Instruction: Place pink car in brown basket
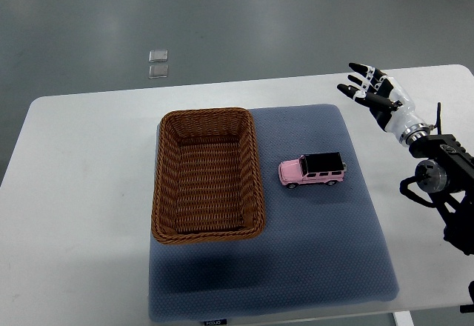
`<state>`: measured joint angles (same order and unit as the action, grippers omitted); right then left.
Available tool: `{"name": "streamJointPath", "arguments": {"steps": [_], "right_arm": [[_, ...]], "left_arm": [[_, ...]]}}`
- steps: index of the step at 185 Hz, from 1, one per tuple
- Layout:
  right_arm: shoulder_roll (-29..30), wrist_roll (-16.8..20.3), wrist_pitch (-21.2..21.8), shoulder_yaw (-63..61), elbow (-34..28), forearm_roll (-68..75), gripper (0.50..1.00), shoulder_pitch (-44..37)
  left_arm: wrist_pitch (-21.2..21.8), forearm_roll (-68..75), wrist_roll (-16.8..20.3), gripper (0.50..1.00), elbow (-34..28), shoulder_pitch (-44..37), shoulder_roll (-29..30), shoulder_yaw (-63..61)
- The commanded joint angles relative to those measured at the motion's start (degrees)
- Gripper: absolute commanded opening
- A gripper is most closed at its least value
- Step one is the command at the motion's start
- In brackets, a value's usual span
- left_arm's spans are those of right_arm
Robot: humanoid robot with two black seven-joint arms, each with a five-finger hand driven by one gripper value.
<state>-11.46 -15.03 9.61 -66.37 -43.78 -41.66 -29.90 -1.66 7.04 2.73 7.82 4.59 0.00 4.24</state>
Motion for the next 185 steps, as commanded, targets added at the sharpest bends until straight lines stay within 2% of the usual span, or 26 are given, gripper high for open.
{"name": "streamJointPath", "arguments": {"steps": [1,96,123,185], "right_arm": [[-0.05,0.00,0.15,0.02,0.01,0.00,0.913,-0.07],[-0.58,-0.09,1.38,0.02,-0.08,0.00,0.913,-0.33],[-0.84,-1.76,1.38,0.46,-0.08,-0.09,0.915,-0.33],[-1.99,-2.02,4.01,0.54,-0.16,-0.09,0.913,-0.33]], "left_arm": [[-0.01,-0.01,0.00,1.000,0.09,-0.02,0.00,0.07],[-0.01,0.08,-0.09,1.000,-0.09,-0.11,0.00,-0.02],[-0.01,0.08,0.00,1.000,-0.18,-0.19,0.00,-0.02],[-0.01,0.08,-0.09,1.000,-0.18,-0.63,0.00,-0.02]]}}
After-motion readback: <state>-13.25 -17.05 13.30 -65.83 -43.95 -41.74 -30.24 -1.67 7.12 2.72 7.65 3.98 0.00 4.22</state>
